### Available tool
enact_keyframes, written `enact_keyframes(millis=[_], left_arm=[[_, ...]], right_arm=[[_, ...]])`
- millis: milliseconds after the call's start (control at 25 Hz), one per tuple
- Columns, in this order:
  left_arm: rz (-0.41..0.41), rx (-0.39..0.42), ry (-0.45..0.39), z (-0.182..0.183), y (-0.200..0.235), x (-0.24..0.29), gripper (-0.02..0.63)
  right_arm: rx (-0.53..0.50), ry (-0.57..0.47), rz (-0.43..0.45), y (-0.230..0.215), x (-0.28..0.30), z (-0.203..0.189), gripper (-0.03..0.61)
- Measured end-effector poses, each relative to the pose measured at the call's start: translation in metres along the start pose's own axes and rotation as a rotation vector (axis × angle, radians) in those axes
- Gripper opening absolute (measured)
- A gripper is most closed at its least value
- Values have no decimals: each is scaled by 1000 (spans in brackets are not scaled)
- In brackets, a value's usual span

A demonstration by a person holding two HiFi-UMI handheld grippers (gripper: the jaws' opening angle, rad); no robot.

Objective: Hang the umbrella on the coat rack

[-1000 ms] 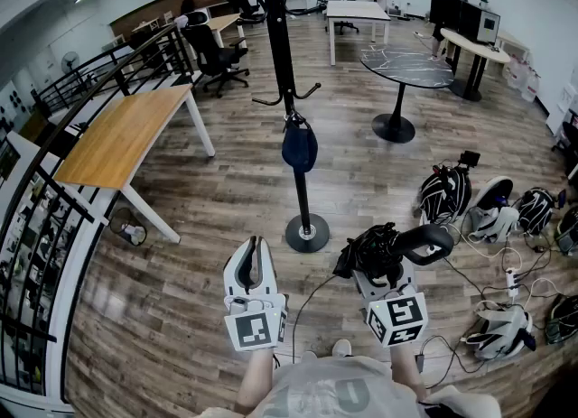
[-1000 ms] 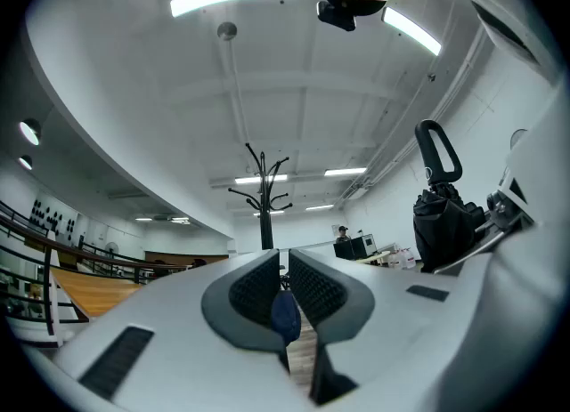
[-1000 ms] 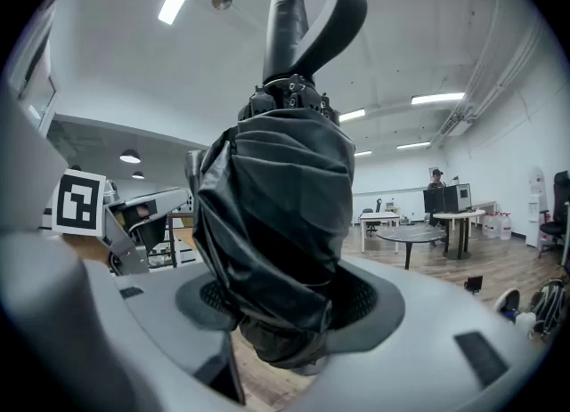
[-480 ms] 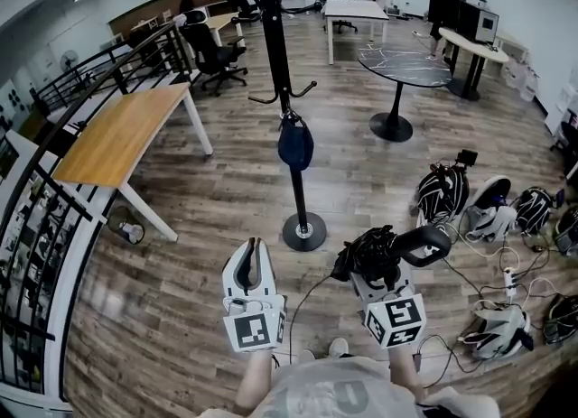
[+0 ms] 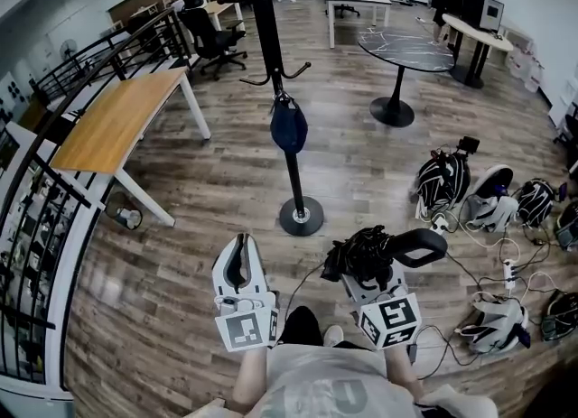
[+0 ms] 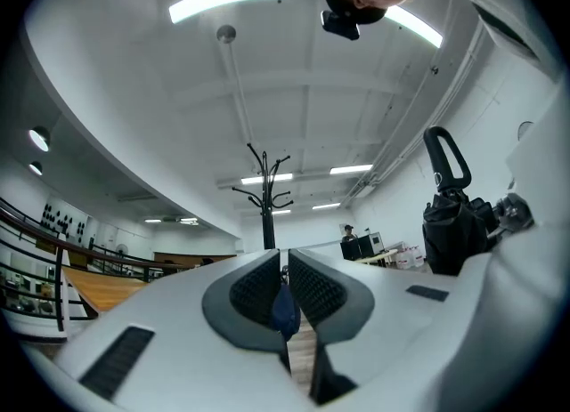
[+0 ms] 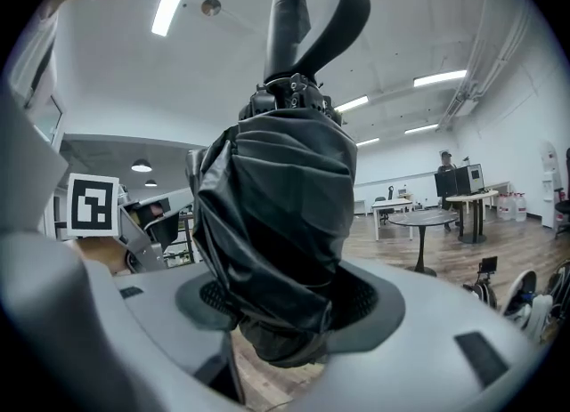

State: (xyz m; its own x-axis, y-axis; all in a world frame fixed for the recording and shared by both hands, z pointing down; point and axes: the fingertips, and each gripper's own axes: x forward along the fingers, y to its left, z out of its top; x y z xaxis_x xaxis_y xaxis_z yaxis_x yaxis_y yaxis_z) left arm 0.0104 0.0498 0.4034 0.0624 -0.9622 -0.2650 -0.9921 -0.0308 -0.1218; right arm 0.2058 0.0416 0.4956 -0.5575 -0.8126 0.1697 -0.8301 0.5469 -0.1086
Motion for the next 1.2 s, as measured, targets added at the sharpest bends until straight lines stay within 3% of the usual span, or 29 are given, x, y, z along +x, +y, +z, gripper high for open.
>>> enact_keyframes(millis=[200, 480, 840, 1200], left_arm=[[4, 4, -40, 4, -6, 16, 29], [-24, -12, -89, -7, 5, 64, 29], [-11, -35, -92, -26, 62, 162, 29], [-60, -76, -63, -55, 129, 244, 29]], right_arm=[[-17, 23, 18, -6, 7, -2, 273], [-39, -35, 3, -21, 47, 18, 273], [-126, -38, 4, -27, 145, 62, 273], [-150, -62, -7, -8, 252, 104, 273]])
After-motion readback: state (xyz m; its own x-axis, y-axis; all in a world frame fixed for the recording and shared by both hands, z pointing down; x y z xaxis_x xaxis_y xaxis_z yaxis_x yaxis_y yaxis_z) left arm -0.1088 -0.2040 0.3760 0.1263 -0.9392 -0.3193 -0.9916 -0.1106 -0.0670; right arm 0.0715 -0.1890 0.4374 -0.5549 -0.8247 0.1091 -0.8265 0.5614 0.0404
